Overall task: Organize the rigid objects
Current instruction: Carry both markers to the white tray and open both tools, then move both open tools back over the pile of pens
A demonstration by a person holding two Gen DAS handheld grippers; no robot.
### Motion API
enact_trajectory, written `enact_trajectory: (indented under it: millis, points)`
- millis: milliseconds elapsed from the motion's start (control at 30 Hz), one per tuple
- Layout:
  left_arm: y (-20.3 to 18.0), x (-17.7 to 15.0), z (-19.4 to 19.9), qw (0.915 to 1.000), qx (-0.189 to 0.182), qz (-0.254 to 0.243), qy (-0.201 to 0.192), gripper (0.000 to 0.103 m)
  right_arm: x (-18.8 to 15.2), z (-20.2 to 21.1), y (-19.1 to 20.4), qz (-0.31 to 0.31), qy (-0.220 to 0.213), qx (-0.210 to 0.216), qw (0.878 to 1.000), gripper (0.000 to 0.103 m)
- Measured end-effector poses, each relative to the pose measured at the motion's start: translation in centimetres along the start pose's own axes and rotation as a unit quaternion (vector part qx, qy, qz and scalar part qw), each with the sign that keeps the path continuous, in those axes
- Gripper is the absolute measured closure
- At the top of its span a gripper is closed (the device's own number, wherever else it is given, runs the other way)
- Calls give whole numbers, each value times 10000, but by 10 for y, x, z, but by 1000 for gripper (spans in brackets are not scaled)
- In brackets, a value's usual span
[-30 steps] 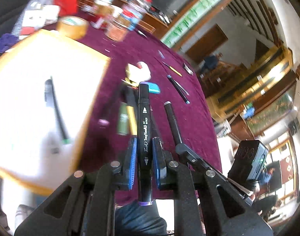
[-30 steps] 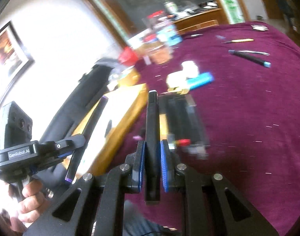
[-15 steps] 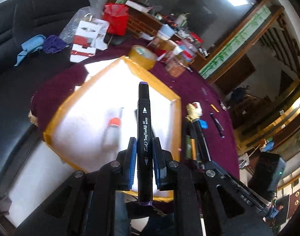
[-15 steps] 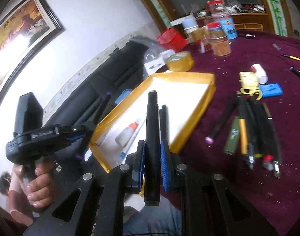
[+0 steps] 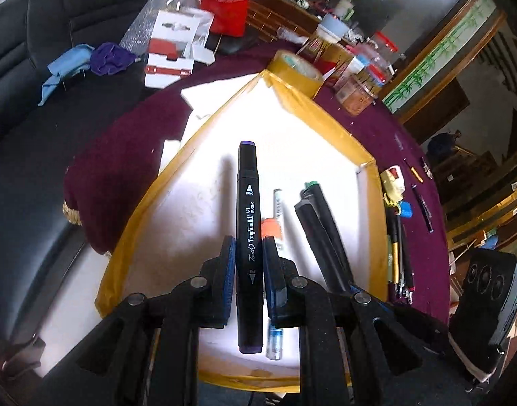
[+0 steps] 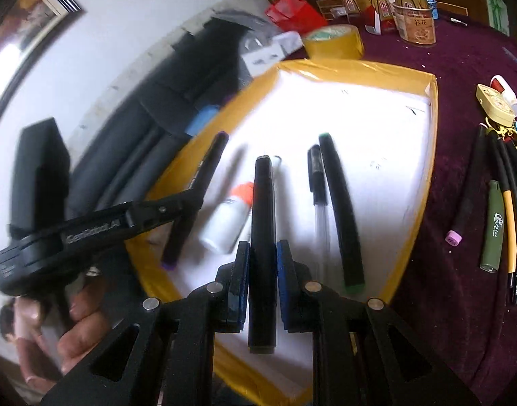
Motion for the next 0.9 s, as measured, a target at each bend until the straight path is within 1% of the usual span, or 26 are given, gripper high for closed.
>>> enact_trajectory:
  millis: [167, 267, 300, 333, 367, 400, 433, 500, 600, 667, 767, 900]
  points:
    - [2, -5, -10, 9997, 80, -163, 140, 90, -3, -13, 9, 414, -12, -555, 9976, 89]
    - [1, -5, -7, 9999, 59, -147, 40, 87, -5, -12, 9, 486, -42, -578, 9971, 88]
    - [2, -4, -5, 10000, -5, -68, 64, 78, -4, -11, 9, 477, -55, -533, 9974, 88]
    - [2, -4, -4, 9999, -130, 29, 79, 67, -3, -8, 9, 464, -94, -453, 9979, 86]
    - [1, -4, -2, 9997, -237, 73, 57, 62, -3, -2, 9, 434, -174, -339, 9983, 85]
    - [-1, -5, 3, 9995, -296, 87, -20, 57, -3, 5, 9, 407, -294, -225, 9985, 78]
    - [-5, -6, 9, 9995, -278, 40, -155, 54, -3, 11, 10, 400, -406, -145, 9983, 70]
    - [-14, -8, 19, 9991, -236, -106, -341, 52, -4, 24, 10, 381, -655, 22, 9971, 64]
    - [-32, -15, 38, 9974, -253, -244, -635, 50, -10, 48, -3, 257, -875, 312, 9953, 64]
    - [-44, -20, 46, 9964, -370, -309, -695, 50, -15, 61, -10, 199, -973, 408, 9942, 64]
    - [-70, -32, 58, 9945, -473, -489, -794, 50, -24, 83, -27, 85, -1139, 370, 9928, 64]
    - [-112, -50, 65, 9899, -529, -997, -863, 50, -36, 113, -55, -94, -1385, 58, 9903, 64]
Point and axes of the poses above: each gripper's, at about its wrist camera, not at the fingertips, and z roughly against the way its jaws point, y to its left, x to its top, the point moved 1 cm from there along -z, roughly the way its jaws point, and after that the axes turned 9 degrees about -y, right-handed, at the moved point
